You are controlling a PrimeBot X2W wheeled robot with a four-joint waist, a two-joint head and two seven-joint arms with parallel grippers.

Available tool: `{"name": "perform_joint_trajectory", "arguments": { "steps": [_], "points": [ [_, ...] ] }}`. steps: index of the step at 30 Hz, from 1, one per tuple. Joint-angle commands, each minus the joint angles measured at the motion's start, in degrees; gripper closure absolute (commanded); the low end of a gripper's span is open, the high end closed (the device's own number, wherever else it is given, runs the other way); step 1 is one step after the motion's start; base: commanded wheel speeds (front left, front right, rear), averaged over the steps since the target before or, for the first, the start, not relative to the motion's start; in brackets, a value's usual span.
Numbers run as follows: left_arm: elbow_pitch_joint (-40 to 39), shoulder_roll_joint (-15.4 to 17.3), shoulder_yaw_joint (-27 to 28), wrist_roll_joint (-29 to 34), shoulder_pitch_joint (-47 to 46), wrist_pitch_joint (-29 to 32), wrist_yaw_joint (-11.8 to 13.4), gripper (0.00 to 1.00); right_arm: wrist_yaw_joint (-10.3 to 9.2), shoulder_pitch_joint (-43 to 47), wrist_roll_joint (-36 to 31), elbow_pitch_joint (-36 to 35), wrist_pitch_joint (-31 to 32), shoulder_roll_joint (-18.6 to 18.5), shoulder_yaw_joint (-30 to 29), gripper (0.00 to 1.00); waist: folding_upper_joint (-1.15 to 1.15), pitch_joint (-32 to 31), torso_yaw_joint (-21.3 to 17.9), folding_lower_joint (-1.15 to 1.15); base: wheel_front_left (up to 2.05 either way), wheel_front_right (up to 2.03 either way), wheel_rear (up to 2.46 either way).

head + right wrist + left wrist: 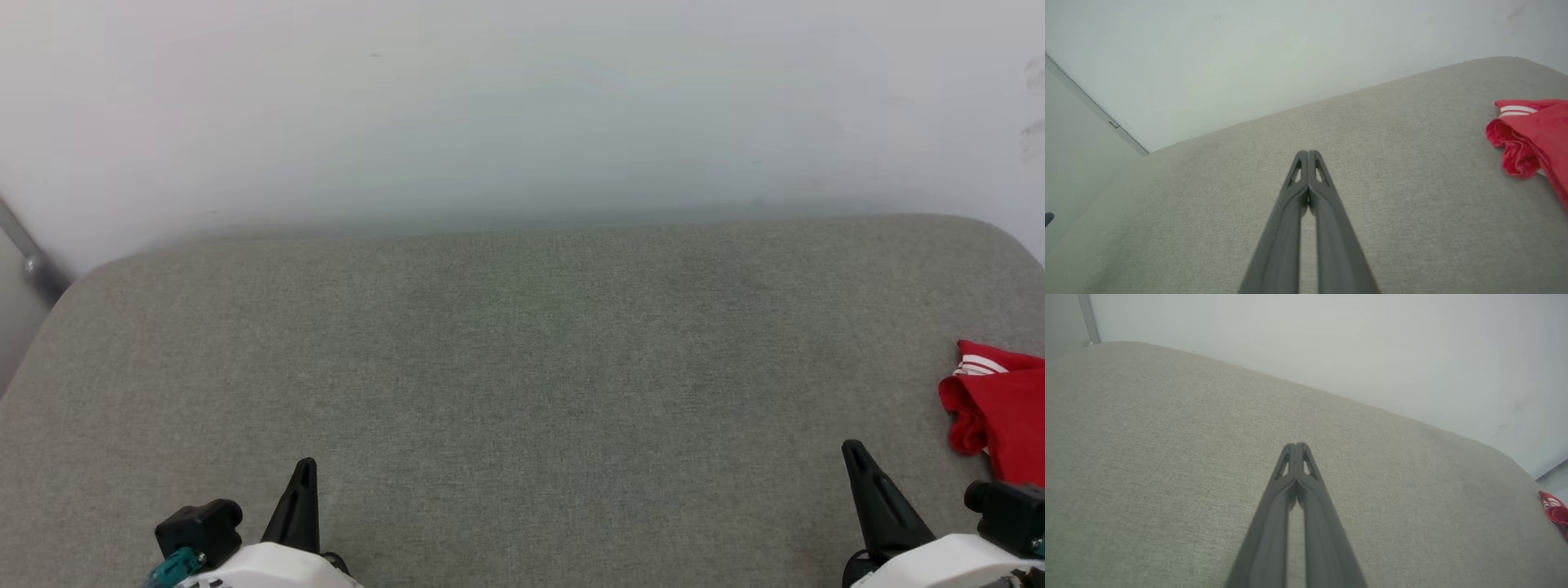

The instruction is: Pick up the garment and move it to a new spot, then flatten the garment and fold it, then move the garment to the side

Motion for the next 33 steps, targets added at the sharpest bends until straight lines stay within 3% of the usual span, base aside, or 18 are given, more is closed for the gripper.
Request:
{"name": "perform_joint_trajectory", "arguments": {
  "steps": [1,33],
  "points": [
    [-0.34,-0.16,1.4,-2.28,-1.89,0.68,-0.75,1.0,0.0,-2.15,3.08,-0.08,-0.31,-0.39,-0.08,1.0,0.0,0.05,0.03,0.0,0.0,0.0,0.0],
    [2.3,-5.37,9.94,-22.5,-4.64,7.12,-7.75,1.0,-0.01,-7.44,30.13,7.01,-0.48,-0.71,-0.73,1.0,0.0,0.94,0.55,0.0,0.0,0.0,0.0]
  ]
}}
